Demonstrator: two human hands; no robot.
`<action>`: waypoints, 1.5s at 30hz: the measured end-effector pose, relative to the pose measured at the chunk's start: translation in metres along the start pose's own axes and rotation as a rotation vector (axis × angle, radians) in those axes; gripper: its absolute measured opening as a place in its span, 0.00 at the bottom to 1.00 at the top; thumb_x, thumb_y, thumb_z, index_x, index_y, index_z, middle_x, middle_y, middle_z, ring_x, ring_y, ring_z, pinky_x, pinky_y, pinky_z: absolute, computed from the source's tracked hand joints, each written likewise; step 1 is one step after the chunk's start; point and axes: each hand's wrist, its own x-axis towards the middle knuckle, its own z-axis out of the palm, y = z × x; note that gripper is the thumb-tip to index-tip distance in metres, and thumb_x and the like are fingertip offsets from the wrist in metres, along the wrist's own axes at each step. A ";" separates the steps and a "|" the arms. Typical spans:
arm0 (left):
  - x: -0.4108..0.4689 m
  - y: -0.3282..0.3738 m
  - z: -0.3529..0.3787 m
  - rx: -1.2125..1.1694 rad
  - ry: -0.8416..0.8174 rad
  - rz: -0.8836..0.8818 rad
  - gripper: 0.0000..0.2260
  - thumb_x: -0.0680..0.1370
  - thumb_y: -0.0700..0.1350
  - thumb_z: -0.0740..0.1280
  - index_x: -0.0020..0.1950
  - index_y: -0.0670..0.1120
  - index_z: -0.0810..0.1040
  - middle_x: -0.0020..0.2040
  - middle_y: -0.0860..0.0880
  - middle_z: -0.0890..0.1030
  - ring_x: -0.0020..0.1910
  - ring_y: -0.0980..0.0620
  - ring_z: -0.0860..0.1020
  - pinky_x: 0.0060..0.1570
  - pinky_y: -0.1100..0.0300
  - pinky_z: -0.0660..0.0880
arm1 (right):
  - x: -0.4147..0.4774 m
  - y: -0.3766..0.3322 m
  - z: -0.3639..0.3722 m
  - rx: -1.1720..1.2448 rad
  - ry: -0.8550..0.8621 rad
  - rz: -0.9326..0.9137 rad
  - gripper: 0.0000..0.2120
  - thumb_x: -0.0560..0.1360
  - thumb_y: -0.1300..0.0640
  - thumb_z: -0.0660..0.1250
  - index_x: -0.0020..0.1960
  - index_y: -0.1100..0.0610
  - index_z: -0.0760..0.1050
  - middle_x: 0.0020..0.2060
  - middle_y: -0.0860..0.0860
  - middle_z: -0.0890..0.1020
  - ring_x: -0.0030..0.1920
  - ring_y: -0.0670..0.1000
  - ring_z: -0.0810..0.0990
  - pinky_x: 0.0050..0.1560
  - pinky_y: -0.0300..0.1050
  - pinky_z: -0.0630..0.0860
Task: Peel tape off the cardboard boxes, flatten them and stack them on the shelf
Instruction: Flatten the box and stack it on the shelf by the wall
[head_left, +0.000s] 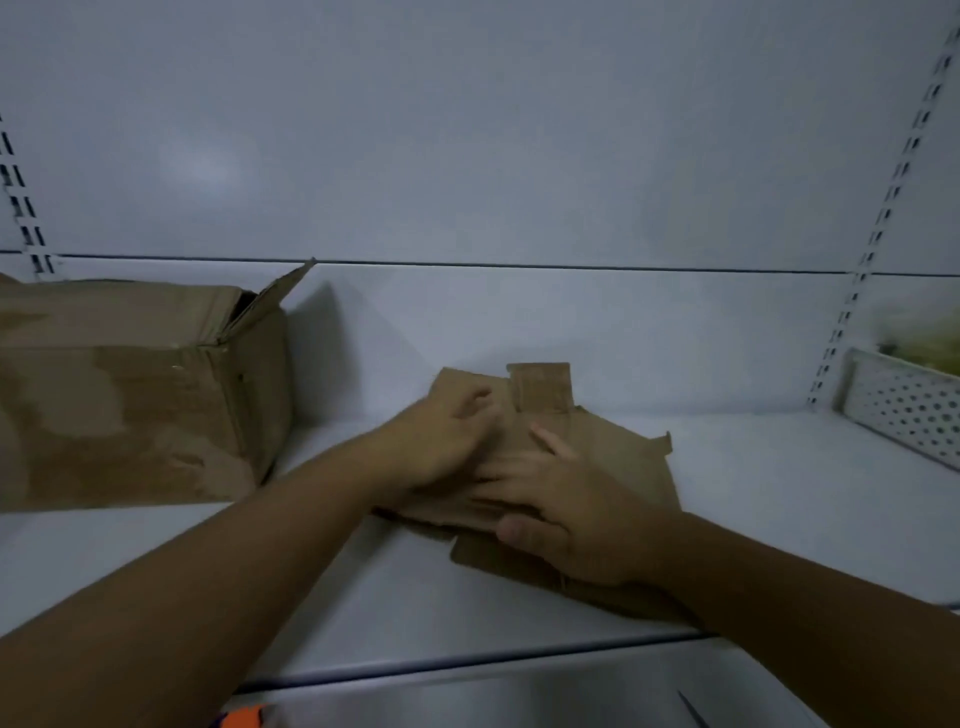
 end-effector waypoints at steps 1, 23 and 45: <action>0.005 -0.010 0.014 0.060 -0.052 -0.030 0.25 0.79 0.58 0.54 0.74 0.51 0.59 0.75 0.48 0.62 0.73 0.49 0.61 0.72 0.53 0.56 | -0.003 0.004 -0.002 0.094 0.166 0.022 0.28 0.78 0.38 0.45 0.60 0.53 0.76 0.59 0.49 0.79 0.60 0.44 0.73 0.68 0.40 0.58; 0.016 -0.041 0.050 0.353 0.007 0.117 0.26 0.77 0.64 0.49 0.74 0.58 0.57 0.77 0.53 0.54 0.76 0.53 0.48 0.71 0.43 0.42 | 0.000 0.117 -0.074 0.798 -0.484 0.947 0.14 0.73 0.62 0.68 0.57 0.57 0.72 0.56 0.57 0.77 0.60 0.60 0.75 0.64 0.59 0.70; 0.028 -0.026 0.015 0.259 0.021 -0.302 0.40 0.63 0.60 0.75 0.70 0.45 0.67 0.69 0.43 0.71 0.63 0.44 0.72 0.59 0.52 0.71 | -0.077 0.084 -0.041 0.577 0.426 1.206 0.28 0.72 0.54 0.67 0.67 0.66 0.65 0.55 0.60 0.78 0.41 0.51 0.77 0.40 0.45 0.78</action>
